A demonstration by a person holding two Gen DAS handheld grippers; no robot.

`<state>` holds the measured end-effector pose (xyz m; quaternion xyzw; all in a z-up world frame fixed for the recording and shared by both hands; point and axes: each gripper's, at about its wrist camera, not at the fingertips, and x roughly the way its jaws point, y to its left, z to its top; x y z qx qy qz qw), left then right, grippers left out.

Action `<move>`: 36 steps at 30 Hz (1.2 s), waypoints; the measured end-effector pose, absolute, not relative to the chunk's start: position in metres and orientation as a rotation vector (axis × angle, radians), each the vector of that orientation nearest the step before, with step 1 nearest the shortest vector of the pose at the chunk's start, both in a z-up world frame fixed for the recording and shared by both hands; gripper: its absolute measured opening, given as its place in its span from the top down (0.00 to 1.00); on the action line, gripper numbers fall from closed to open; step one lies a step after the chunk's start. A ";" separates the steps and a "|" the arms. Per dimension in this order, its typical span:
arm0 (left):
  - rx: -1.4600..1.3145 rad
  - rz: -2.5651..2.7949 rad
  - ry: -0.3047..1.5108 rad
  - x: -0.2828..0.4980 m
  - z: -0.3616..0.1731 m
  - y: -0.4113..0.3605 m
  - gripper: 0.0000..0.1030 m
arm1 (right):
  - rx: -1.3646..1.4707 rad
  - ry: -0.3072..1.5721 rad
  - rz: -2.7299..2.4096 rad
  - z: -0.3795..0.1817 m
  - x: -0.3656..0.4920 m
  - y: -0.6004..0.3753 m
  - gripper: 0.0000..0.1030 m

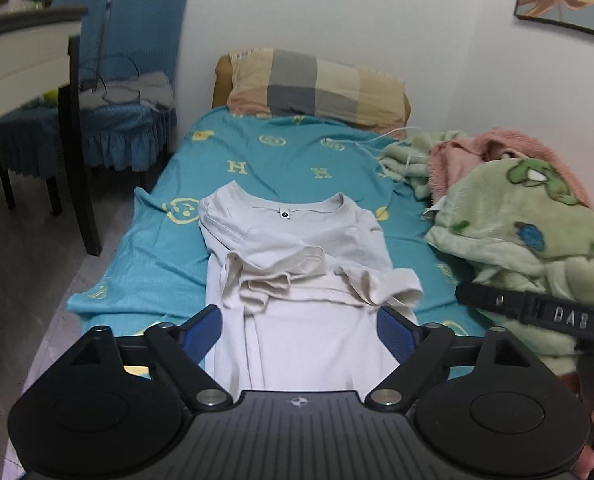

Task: Fold clothes

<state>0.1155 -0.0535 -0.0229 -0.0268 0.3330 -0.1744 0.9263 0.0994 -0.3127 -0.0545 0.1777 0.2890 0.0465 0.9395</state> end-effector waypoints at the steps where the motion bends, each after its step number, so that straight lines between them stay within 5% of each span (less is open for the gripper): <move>1: -0.046 -0.357 0.671 0.104 -0.022 -0.054 0.10 | 0.357 0.583 0.096 -0.054 0.088 -0.309 0.31; 5: 0.014 -0.356 0.628 0.071 -0.030 -0.055 0.03 | 0.326 0.554 0.088 -0.053 0.053 -0.296 0.31; 25: -0.013 -0.307 0.631 0.088 -0.059 -0.041 0.03 | 0.234 0.531 0.023 -0.067 0.061 -0.285 0.31; 36: -0.104 -0.347 0.805 0.097 -0.086 -0.045 0.03 | 0.238 0.564 -0.021 -0.069 0.060 -0.289 0.31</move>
